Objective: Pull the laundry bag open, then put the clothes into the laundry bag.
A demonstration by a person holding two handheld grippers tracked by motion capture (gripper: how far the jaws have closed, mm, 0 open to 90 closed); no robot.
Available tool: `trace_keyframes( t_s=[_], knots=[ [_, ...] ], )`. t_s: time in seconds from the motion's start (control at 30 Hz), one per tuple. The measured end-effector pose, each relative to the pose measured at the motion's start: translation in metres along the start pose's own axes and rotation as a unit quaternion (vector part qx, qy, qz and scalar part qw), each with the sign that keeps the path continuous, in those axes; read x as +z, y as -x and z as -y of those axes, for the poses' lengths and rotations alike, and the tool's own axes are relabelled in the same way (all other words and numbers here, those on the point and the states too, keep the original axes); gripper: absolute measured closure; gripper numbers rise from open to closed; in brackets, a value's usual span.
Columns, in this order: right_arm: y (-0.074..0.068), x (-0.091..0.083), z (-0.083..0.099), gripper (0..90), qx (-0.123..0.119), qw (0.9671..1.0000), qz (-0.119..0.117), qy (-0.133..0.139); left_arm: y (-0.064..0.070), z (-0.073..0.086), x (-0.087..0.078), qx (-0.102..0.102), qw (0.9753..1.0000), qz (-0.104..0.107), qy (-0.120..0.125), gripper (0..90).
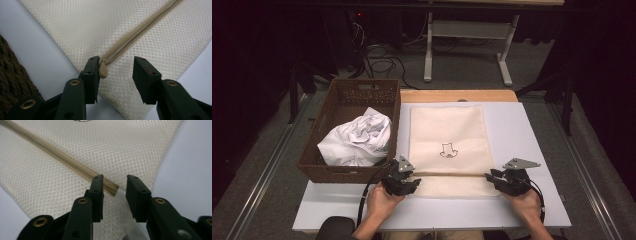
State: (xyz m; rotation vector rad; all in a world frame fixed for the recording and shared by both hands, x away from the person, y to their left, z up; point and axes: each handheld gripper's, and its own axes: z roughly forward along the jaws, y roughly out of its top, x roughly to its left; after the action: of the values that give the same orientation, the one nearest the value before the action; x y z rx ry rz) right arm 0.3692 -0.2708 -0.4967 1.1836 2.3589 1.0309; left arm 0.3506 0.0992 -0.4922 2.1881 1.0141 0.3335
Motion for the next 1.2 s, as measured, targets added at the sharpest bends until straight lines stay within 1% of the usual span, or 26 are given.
trace_keyframes(
  t_s=[0.1, 0.13, 0.2, 0.3, 0.37, 0.4, 0.43, 0.47, 0.5, 0.53, 0.6, 0.67, 0.7, 0.8, 0.83, 0.87, 0.9, 1.0, 1.1, 1.2],
  knots=[
    [-0.003, -0.001, 0.0, 60.9, -0.011, 0.9999, 0.001, 0.006, 0.0, -0.001, -0.003, -0.009, 0.9999, -0.001, 0.011, 50.9],
    [-0.003, -0.001, 0.0, 60.2, -0.016, 0.9998, 0.001, 0.011, 0.0, -0.002, -0.005, -0.006, 0.9999, -0.003, 0.015, 50.2],
    [-0.003, -0.003, -0.001, 58.8, -0.014, 0.9998, 0.002, 0.015, 0.003, -0.004, -0.008, -0.002, 0.9997, -0.005, 0.026, 49.2],
    [-0.002, -0.005, -0.001, 57.4, -0.008, 0.9997, 0.008, 0.02, 0.008, -0.007, -0.01, 0.009, 0.9994, 0.0, 0.033, 48.5],
    [-0.001, -0.006, -0.001, 56.4, -0.009, 0.9996, 0.007, 0.025, 0.013, -0.011, -0.009, 0.023, 0.9992, 0.005, 0.032, 48.3],
    [-0.002, -0.006, -0.001, 55.9, -0.005, 0.9996, 0.005, 0.026, 0.016, -0.013, -0.008, 0.03, 0.9991, 0.007, 0.031, 48.2],
    [-0.001, -0.006, -0.002, 55.4, -0.009, 0.9995, 0.004, 0.031, 0.019, -0.016, -0.006, 0.037, 0.999, 0.001, 0.026, 48.0],
    [-0.003, -0.007, -0.002, 55.2, -0.006, 0.9995, 0.004, 0.03, 0.022, -0.019, -0.005, 0.043, 0.9989, -0.001, 0.021, 47.9],
    [-0.003, -0.008, -0.002, 54.9, -0.009, 0.9995, 0.001, 0.03, 0.025, -0.022, -0.003, 0.048, 0.9987, 0.004, 0.019, 47.9],
    [-0.003, -0.008, -0.001, 54.5, -0.015, 0.9994, 0.0, 0.032, 0.028, -0.024, -0.001, 0.05, 0.9985, 0.014, 0.018, 47.9],
    [-0.003, -0.008, -0.001, 53.9, -0.008, 0.9994, -0.005, 0.032, 0.035, -0.029, 0.003, 0.057, 0.9979, 0.028, 0.014, 47.8],
    [-0.003, -0.008, -0.001, 53.4, -0.008, 0.9994, -0.005, 0.034, 0.043, -0.033, 0.009, 0.068, 0.9968, 0.04, 0.012, 47.7],
    [-0.004, -0.009, -0.001, 53.1, -0.002, 0.9995, -0.006, 0.032, 0.047, -0.034, 0.012, 0.074, 0.9961, 0.046, 0.011, 47.6],
    [-0.004, -0.01, -0.002, 52.2, -0.003, 0.9993, -0.007, 0.037, 0.054, -0.035, 0.021, 0.073, 0.9955, 0.059, 0.012, 47.6],
    [-0.005, -0.01, -0.002, 51.4, -0.005, 0.9993, -0.009, 0.037, 0.055, -0.034, 0.023, 0.074, 0.9954, 0.06, 0.011, 47.7],
    [-0.006, -0.01, -0.002, 50.9, -0.007, 0.9991, -0.013, 0.039, 0.056, -0.033, 0.025, 0.078, 0.9953, 0.057, 0.007, 47.9],
    [-0.007, -0.011, -0.002, 50.9, -0.013, 0.999, -0.015, 0.04, 0.056, -0.031, 0.027, 0.078, 0.9955, 0.054, 0.006, 48.1],
    [-0.012, -0.01, -0.002, 50.6, -0.016, 0.9988, -0.02, 0.042, 0.051, -0.025, 0.032, 0.062, 0.9967, 0.052, 0.0, 48.9],
    [-0.017, -0.008, -0.005, 50.7, -0.035, 0.9985, -0.019, 0.038, 0.045, -0.023, 0.036, 0.044, 0.9976, 0.054, -0.003, 48.5],
    [-0.025, -0.005, -0.015, 51.9, -0.042, 0.9987, -0.022, 0.02, 0.045, -0.022, 0.04, 0.037, 0.9976, 0.056, -0.012, 47.8]
  ],
)
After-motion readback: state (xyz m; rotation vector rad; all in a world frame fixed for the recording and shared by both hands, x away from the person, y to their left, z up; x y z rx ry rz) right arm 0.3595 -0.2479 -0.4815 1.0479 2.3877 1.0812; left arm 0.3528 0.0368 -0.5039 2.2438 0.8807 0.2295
